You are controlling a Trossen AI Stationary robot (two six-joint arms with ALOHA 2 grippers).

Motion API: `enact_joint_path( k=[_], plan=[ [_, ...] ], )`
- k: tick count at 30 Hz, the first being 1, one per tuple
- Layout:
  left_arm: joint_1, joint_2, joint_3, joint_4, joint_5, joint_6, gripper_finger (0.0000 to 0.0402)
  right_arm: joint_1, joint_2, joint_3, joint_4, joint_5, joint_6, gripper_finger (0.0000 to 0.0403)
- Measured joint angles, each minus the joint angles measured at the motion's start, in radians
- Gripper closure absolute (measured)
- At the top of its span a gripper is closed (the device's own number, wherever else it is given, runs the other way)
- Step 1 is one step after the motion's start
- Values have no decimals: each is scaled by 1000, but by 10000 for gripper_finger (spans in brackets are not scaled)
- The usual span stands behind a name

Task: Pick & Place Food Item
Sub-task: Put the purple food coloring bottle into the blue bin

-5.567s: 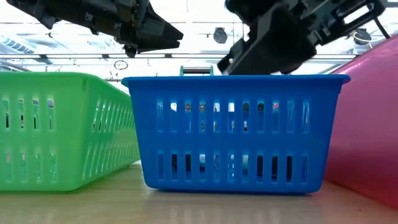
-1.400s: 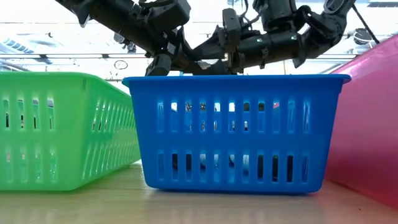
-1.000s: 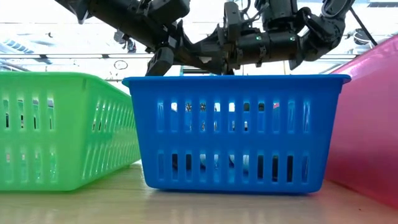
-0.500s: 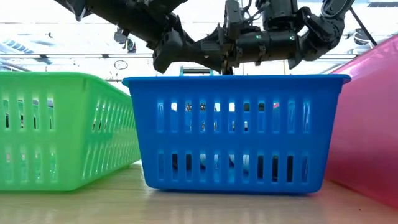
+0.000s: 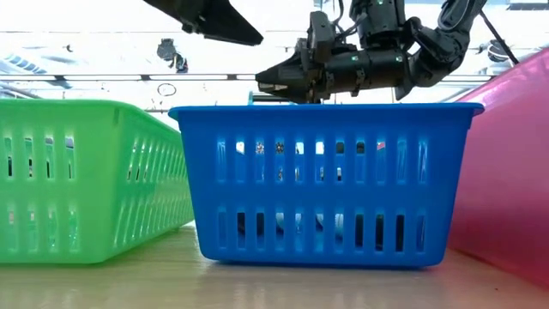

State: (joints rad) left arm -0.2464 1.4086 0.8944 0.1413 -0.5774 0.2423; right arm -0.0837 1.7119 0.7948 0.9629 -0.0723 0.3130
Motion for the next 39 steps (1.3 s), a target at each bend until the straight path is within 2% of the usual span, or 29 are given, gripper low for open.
enact_joint_path(
  k=[3,8,10,12,18,21,27,30,39],
  plan=[
    [13,-76,-11,-85,2,-40,134,4,0,0,20,-96,13,341],
    [52,-205,-145,-36,14,-93,155,47,0,0,42,-277,4,339],
    [75,-250,-243,81,36,-120,163,85,0,2,28,-319,-27,338],
    [99,-292,-355,220,51,-154,170,130,0,28,-56,-328,-64,339],
    [154,-355,-653,689,53,-256,182,258,3,218,-575,-308,-204,341],
    [172,-359,-736,824,53,-307,183,307,25,290,-703,-292,-242,342],
    [175,-354,-782,850,61,-445,183,367,36,306,-738,-297,-247,342],
    [170,-353,-780,856,89,-459,183,387,39,304,-761,-294,-236,338],
    [153,-354,-779,855,90,-511,183,423,48,304,-751,-295,-235,337]
  ],
)
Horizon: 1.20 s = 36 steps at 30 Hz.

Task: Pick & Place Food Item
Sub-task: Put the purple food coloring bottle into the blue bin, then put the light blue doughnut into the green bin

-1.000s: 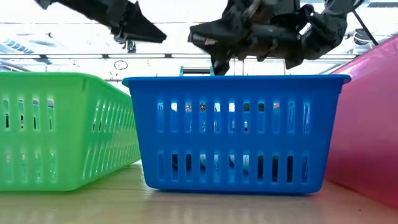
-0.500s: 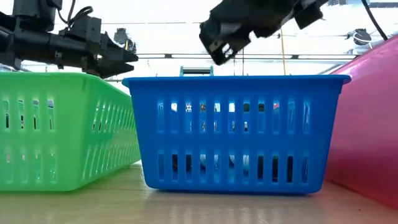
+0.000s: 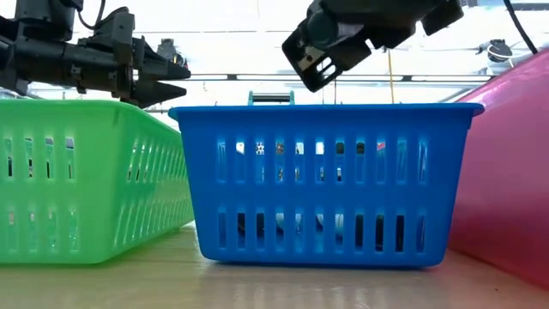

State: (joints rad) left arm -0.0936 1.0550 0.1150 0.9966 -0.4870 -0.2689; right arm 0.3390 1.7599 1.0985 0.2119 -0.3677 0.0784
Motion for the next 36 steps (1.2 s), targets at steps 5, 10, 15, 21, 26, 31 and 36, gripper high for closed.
enact_joint_path(
  k=[5,10,15,21,26,31,36],
  plan=[
    [-14,0,0,0,0,-5,183,5,6,0,18,41,7,336],
    [-15,0,0,1,0,-5,183,-8,71,-2,83,13,20,341],
    [-15,0,0,-1,0,-4,183,-28,101,0,105,-30,68,332],
    [-15,0,0,-2,-1,-1,183,-30,105,0,98,-30,68,312],
    [-15,0,0,-3,-1,0,183,-35,105,0,91,-30,66,268],
    [-15,0,0,-3,-1,-3,183,-56,86,0,47,-31,77,222],
    [-15,-10,1,-87,-19,-61,183,-95,-11,0,-118,-25,59,203]
  ],
)
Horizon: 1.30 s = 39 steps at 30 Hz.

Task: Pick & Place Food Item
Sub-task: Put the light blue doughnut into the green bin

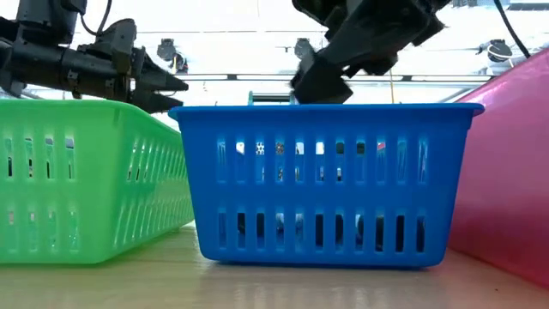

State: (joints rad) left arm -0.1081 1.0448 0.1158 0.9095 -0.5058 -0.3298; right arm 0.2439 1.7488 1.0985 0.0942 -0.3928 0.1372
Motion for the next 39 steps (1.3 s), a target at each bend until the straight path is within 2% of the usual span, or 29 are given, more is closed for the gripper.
enact_joint_path(
  k=[2,5,11,13,15,18,20,24,29,34,39],
  plan=[
    [2,-17,12,-96,-36,-50,183,-14,-52,0,-83,0,0,203],
    [20,-34,72,-377,-89,-142,183,-32,-120,0,-188,11,-23,206],
    [107,-32,343,-1182,-95,-389,183,-55,-245,0,-355,208,-133,215],
    [141,-16,432,-1368,-97,-446,183,-66,-279,0,-386,268,-165,217],
    [180,-11,492,-1461,-97,-447,183,-78,-305,-3,-394,315,-193,217],
    [259,7,535,-1402,-64,-342,183,-106,-338,-46,-342,346,-229,217],
    [326,32,536,-1333,2,-265,183,-133,-356,-92,-276,341,-235,218],
    [474,115,536,-1223,153,-206,183,-175,-402,-184,-182,342,-209,218],
    [614,242,536,-1133,183,-173,183,-193,-470,-275,-141,343,-163,222],
    [687,377,535,-1004,322,-119,183,-193,-530,-325,-108,341,-170,224],
    [704,482,535,-949,331,-143,183,-193,-574,-346,-101,343,-170,223]
  ],
)
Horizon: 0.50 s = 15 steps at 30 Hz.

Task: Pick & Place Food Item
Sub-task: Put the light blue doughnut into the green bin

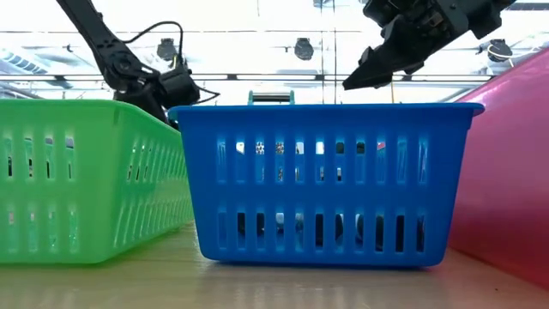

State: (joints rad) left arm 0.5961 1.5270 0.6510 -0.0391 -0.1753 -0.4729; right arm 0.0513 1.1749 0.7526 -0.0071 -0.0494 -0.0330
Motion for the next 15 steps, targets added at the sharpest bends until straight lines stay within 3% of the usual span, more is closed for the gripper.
enact_joint_path(
  k=[7,15],
  plan=[
    [-2,79,2,19,7,-7,183,0,-10,-17,14,0,4,227],
    [-2,59,1,6,19,-7,183,0,-10,-17,34,-3,4,230]
  ],
)
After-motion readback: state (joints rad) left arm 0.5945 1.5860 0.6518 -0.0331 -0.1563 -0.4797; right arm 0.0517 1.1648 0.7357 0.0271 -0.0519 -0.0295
